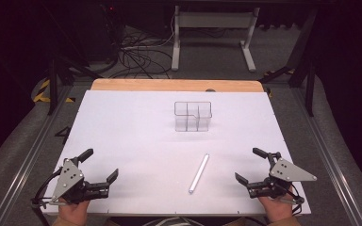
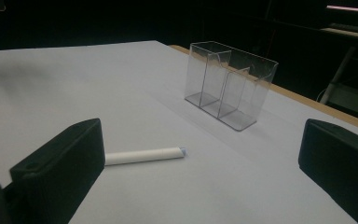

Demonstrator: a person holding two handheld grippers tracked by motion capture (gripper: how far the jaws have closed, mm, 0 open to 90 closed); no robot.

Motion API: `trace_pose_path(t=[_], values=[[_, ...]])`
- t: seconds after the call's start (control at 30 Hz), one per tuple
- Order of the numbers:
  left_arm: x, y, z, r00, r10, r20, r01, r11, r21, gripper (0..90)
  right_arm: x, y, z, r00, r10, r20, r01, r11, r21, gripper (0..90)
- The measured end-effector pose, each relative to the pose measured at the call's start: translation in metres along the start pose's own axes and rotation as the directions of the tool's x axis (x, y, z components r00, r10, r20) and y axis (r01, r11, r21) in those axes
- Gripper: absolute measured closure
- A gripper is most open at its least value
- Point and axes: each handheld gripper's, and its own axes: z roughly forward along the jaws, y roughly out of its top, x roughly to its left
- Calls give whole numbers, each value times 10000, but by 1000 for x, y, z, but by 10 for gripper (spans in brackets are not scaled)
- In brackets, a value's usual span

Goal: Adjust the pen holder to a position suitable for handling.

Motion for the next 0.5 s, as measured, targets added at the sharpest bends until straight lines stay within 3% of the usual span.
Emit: trace_pose_path(t=[0.17, 0.5], values=[[0, 0, 1, 9997, -239, 56, 239, 9997, -13, 11, 0, 0, -1, 10000, 86, -40, -86, 10000, 40, 25], [-1, 2, 0, 9999, -38, 130, 38, 10000, 21, 16, 2, 2, -4, 9999, 149, -58, -149, 9999, 16, 53]])
